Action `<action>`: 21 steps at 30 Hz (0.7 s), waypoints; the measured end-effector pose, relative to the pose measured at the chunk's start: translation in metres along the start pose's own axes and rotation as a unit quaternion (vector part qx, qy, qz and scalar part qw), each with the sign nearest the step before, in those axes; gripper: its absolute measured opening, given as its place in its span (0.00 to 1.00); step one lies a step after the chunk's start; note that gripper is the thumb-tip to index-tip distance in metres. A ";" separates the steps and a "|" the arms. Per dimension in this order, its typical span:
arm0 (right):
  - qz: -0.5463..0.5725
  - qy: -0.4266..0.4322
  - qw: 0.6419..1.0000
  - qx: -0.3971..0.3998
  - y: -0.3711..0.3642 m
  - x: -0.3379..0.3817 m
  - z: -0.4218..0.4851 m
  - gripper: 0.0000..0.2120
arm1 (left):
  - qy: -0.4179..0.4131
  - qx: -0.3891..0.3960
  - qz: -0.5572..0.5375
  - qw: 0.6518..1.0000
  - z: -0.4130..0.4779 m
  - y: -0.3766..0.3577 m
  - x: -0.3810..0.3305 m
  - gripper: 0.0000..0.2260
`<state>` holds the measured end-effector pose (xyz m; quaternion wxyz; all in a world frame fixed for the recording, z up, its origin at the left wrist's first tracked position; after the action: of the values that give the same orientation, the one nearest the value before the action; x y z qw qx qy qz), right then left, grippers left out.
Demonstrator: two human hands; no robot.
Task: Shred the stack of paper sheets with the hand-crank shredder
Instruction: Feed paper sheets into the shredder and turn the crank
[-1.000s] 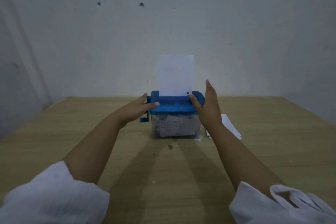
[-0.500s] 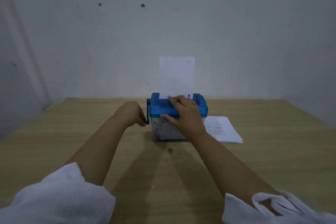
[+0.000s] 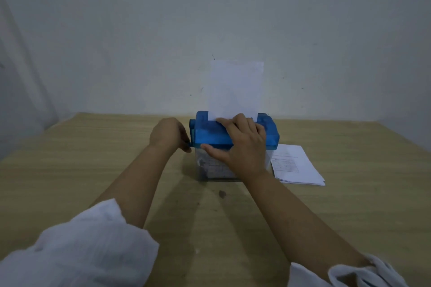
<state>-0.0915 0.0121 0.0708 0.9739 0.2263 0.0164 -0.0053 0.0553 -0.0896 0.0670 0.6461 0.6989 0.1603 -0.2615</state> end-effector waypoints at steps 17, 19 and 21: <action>-0.009 -0.008 1.000 0.028 -0.001 0.001 -0.001 0.29 | 0.218 0.029 -0.771 0.598 -0.010 -0.045 -0.016 0.22; -0.008 -0.009 1.000 0.028 0.000 0.001 -0.001 0.29 | 0.211 0.050 -0.755 0.619 -0.009 -0.036 -0.027 0.18; -0.006 -0.008 1.000 0.024 0.001 0.002 0.000 0.29 | 0.214 0.063 -0.733 0.643 -0.008 -0.032 -0.030 0.15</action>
<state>-0.0899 0.0129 0.0707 0.9681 0.2499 0.0096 -0.0139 0.0141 -0.0749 0.0582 0.1452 0.4281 0.7374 -0.5019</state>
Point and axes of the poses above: each hand's wrist, its own z-axis towards the middle knuckle, its own y-axis out of the back of the hand, x = y × z, the point moved 5 cm from there along z, towards the middle knuckle, and after that the axes turned 15 degrees about -z, right-handed, at the moved point
